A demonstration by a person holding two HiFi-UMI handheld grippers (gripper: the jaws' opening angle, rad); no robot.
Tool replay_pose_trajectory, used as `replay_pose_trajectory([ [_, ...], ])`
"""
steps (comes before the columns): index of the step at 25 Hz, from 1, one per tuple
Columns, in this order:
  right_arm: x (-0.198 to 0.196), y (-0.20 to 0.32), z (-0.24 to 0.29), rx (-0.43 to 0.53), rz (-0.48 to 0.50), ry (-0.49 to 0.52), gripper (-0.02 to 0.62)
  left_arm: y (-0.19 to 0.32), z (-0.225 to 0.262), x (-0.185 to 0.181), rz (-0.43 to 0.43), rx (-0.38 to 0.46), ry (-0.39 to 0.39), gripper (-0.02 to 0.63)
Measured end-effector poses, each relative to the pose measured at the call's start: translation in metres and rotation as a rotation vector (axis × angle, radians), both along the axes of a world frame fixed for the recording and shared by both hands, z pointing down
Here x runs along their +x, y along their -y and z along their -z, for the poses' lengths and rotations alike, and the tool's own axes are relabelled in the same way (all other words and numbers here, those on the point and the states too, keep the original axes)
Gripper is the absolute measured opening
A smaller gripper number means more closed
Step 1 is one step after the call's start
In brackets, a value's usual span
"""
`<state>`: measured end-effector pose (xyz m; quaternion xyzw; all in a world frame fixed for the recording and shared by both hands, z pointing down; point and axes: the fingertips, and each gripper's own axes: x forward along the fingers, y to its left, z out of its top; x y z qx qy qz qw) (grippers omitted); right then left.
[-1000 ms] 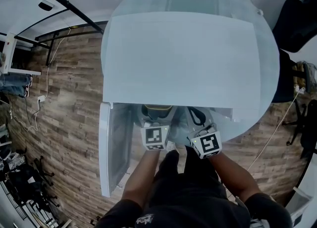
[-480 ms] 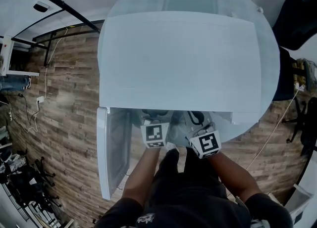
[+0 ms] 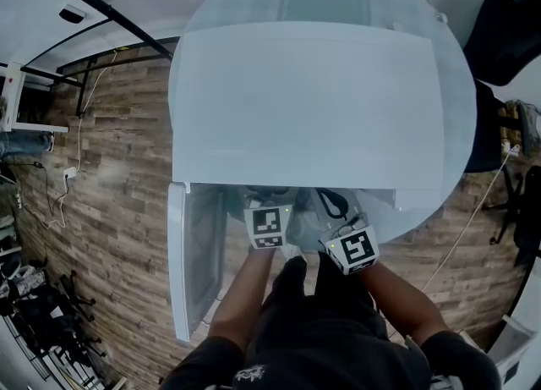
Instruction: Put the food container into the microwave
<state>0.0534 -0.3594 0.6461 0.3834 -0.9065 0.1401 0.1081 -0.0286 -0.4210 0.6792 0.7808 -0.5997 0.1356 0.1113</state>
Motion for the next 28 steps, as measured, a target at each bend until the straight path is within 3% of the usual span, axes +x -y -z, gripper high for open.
replay_pose_trajectory([
  [6, 0.002, -0.004, 0.013, 0.031, -0.007, -0.001, 0.002, -0.006, 0.000, -0.001, -0.003, -0.013, -0.006, 0.534],
  [13, 0.005, -0.016, 0.028, 0.066, -0.001, -0.017, 0.002, -0.029, 0.000, 0.007, -0.027, -0.039, -0.026, 0.589],
  [21, -0.009, -0.042, 0.068, 0.078, -0.027, 0.047, 0.002, -0.073, 0.042, 0.001, -0.043, 0.003, -0.052, 0.589],
  [26, -0.009, -0.066, 0.096, 0.118, -0.060, 0.058, 0.002, -0.106, 0.077, 0.009, -0.093, 0.048, -0.090, 0.574],
  [28, -0.007, -0.075, 0.108, 0.134, -0.083, 0.065, 0.002, -0.119, 0.092, 0.006, -0.090, 0.064, -0.095, 0.515],
])
